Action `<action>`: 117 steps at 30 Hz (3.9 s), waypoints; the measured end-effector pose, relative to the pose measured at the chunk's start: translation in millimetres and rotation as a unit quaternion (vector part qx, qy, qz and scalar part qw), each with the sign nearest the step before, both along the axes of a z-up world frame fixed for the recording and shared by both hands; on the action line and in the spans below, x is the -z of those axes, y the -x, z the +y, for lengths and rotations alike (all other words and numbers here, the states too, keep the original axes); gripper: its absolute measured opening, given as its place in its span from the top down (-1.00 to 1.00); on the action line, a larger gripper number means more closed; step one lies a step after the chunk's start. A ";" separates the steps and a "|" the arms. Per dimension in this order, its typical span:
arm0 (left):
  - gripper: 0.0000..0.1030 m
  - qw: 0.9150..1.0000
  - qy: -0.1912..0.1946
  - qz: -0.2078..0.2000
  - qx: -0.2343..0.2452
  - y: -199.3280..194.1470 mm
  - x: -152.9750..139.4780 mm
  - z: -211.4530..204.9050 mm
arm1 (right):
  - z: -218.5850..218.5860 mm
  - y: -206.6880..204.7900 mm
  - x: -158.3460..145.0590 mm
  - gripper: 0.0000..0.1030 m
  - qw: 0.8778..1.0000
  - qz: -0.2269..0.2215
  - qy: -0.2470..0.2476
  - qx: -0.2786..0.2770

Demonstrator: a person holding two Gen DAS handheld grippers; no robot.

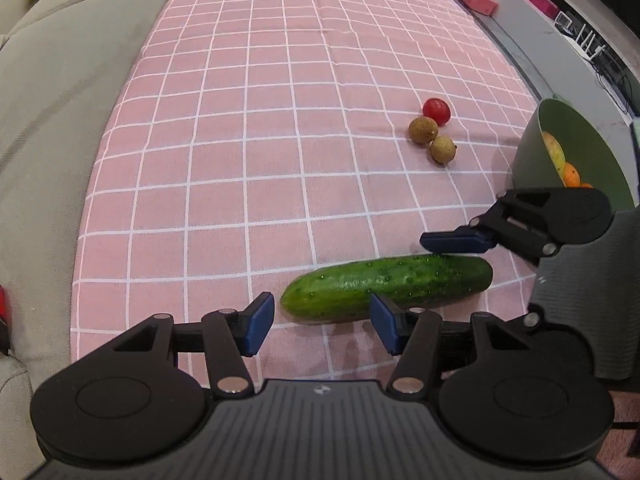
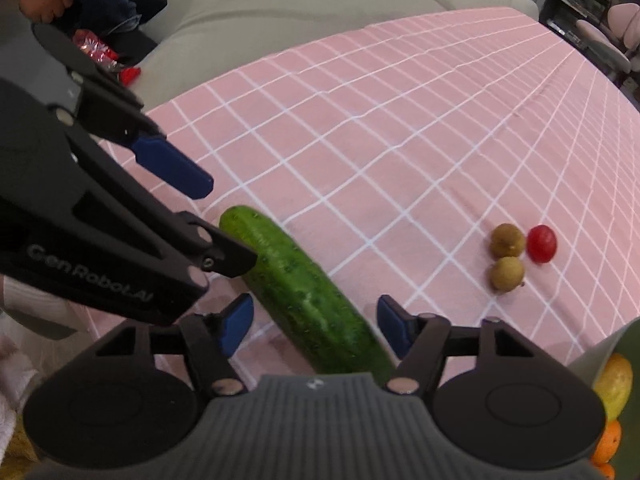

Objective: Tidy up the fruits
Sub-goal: 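Move both tools toward the green cucumber lying on the tablecloth, then grasp the green cucumber at its middle with the right tool and lift, then carry the cucumber upright over the colander with the right tool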

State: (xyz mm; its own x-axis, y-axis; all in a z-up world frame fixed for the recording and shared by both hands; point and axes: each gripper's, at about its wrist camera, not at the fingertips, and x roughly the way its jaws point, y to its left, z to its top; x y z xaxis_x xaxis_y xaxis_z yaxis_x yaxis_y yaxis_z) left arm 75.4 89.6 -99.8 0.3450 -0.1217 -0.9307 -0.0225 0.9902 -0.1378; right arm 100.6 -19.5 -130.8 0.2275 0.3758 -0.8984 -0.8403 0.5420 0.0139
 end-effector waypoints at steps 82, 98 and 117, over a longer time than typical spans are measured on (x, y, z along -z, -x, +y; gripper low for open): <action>-0.07 0.981 0.020 -0.190 0.041 -32.0 -67.2 -69.6 | -226.3 -14.6 -148.8 0.34 0.910 -0.115 -0.189 0.350; -0.07 0.984 0.037 -0.167 0.057 -52.6 -22.5 -84.1 | -221.4 -62.2 -99.6 0.34 0.934 -0.150 -0.008 0.323; 0.04 0.994 0.037 -0.099 0.034 -96.8 27.5 -98.3 | -209.4 -93.2 -54.2 0.29 0.941 -0.171 -0.039 0.288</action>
State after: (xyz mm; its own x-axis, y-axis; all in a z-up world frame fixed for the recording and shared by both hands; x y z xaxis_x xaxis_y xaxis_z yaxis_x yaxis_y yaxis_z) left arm 172.2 -8.7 -127.3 0.5090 -0.2159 -0.8332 0.0783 0.9756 -0.2050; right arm 193.9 -229.0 -76.6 0.6853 0.1621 -0.7100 -0.3689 0.9179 -0.1465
